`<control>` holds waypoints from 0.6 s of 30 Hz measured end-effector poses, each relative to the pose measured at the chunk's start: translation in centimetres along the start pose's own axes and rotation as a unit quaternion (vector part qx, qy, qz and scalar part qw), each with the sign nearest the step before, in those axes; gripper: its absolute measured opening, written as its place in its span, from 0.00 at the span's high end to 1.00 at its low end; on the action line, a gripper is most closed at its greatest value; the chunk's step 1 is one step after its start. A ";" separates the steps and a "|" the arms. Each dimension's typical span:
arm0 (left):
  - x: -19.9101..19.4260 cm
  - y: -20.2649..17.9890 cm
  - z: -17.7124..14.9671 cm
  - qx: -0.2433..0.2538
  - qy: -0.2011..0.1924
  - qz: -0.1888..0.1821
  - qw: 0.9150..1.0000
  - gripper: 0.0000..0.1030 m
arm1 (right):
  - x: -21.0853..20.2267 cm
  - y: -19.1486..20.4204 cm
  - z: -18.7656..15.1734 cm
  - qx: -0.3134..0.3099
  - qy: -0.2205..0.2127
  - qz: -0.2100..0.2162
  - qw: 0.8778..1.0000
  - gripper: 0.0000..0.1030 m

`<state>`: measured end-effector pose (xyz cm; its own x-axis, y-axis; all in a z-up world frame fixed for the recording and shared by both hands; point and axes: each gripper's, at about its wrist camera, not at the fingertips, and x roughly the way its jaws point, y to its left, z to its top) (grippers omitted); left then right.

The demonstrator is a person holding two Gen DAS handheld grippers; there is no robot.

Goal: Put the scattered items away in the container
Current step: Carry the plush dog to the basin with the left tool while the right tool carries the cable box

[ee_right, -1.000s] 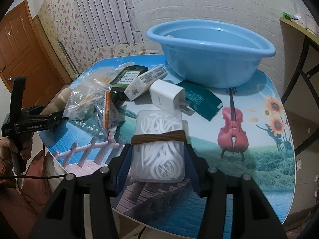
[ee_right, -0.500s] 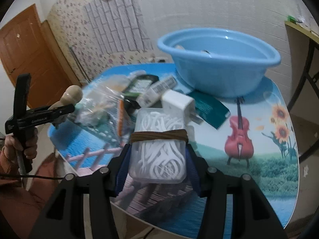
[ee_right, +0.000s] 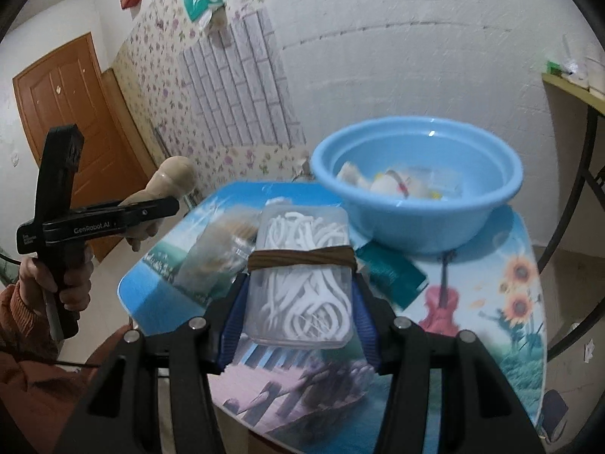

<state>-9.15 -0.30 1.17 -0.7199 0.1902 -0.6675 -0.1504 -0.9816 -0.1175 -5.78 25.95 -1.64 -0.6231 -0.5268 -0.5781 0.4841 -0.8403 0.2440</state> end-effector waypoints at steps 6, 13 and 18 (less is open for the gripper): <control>2.9 -3.5 2.9 0.017 0.014 -0.025 0.999 0.55 | 0.3 -2.1 1.7 0.026 -0.023 -0.014 0.999 0.50; 6.5 -7.4 6.1 0.038 0.015 -0.036 0.999 0.55 | 1.1 -5.2 4.4 0.040 -0.039 -0.061 0.997 0.50; 8.9 -8.9 7.8 0.050 0.020 -0.032 0.998 0.55 | 2.5 -7.7 5.9 0.059 -0.036 -0.076 0.995 0.50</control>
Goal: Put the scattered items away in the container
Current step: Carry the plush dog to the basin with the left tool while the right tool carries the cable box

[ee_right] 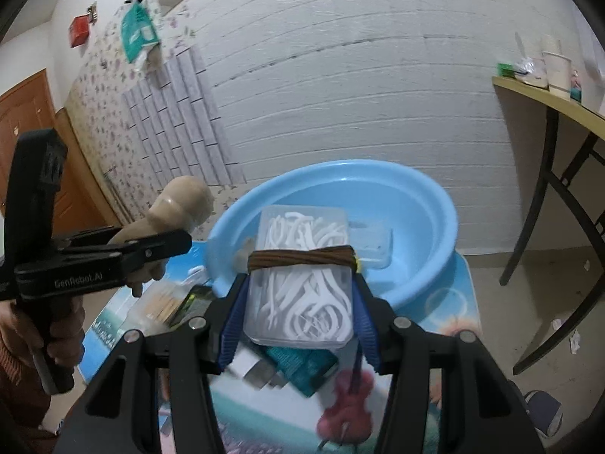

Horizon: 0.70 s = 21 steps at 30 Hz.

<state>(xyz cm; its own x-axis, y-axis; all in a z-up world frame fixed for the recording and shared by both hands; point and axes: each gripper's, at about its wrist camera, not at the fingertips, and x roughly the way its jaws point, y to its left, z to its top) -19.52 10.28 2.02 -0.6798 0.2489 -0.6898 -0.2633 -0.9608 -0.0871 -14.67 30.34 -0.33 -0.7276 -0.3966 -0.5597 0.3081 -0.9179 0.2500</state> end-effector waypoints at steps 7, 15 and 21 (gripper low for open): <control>3.0 -1.1 0.4 0.023 0.021 0.014 0.999 0.55 | 1.4 -1.4 1.0 0.007 -0.007 -0.004 1.000 0.50; 3.4 -2.0 0.0 0.043 0.021 0.024 0.999 0.40 | 2.9 -2.4 1.0 0.040 0.008 0.001 0.999 0.49; 2.5 -2.2 -0.7 0.048 0.021 0.017 0.999 0.35 | 2.4 -1.9 1.0 0.036 0.007 0.000 0.999 0.45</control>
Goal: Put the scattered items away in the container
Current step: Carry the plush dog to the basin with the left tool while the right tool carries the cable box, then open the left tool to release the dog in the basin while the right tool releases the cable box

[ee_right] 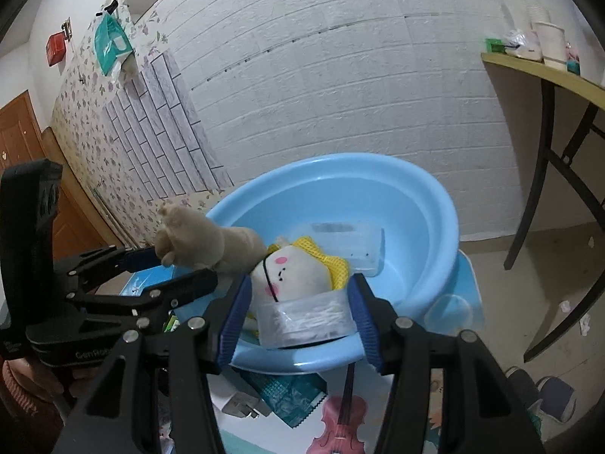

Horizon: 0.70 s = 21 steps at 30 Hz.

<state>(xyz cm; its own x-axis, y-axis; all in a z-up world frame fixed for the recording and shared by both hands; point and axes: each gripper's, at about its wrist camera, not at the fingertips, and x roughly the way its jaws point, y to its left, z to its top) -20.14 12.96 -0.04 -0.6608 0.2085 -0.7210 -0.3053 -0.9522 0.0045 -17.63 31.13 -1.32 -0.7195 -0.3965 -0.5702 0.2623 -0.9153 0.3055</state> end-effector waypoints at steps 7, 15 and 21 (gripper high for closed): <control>-0.5 0.2 -0.6 -0.005 0.001 -0.008 1.000 0.34 | -0.9 1.2 -0.4 -0.011 0.000 -0.003 1.000 0.43; -1.2 0.0 -1.2 -0.007 0.001 -0.011 1.000 0.34 | -1.7 1.5 -0.8 -0.012 0.000 -0.005 1.000 0.43; -2.2 0.1 -1.2 -0.016 -0.012 -0.011 1.000 0.29 | -1.6 1.5 -1.0 -0.007 0.006 -0.006 1.000 0.43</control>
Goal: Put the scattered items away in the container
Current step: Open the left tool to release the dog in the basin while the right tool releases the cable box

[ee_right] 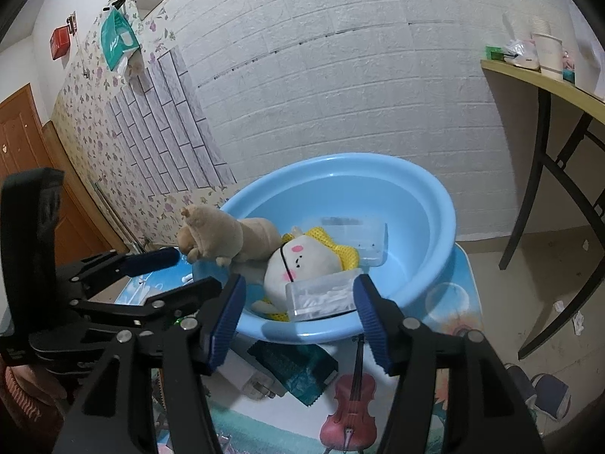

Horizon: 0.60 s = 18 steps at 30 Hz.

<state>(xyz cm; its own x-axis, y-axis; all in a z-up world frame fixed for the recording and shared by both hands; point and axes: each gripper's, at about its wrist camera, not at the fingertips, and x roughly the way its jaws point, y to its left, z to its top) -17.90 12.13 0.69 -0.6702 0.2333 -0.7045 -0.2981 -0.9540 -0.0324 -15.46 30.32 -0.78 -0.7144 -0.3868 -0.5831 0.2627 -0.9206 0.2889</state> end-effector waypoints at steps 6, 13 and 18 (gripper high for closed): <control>-1.0 0.3 -0.5 -0.003 -0.006 0.000 1.000 0.29 | -0.3 0.3 -0.5 -0.006 0.002 -0.004 1.000 0.43; -1.9 1.5 -1.6 -0.014 -0.008 0.006 1.000 0.27 | -0.7 0.3 -0.8 -0.005 0.006 -0.011 1.000 0.43; -2.8 2.4 -2.4 -0.022 -0.011 0.006 1.000 0.27 | -1.3 1.0 -1.2 -0.011 0.009 -0.012 1.000 0.43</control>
<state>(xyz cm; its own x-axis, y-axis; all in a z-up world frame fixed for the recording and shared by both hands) -15.15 8.73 0.86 -0.6884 0.2247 -0.6896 -0.2603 -0.9640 -0.0543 -13.46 29.82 -0.62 -0.7089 -0.3652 -0.6035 0.2600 -0.9306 0.2577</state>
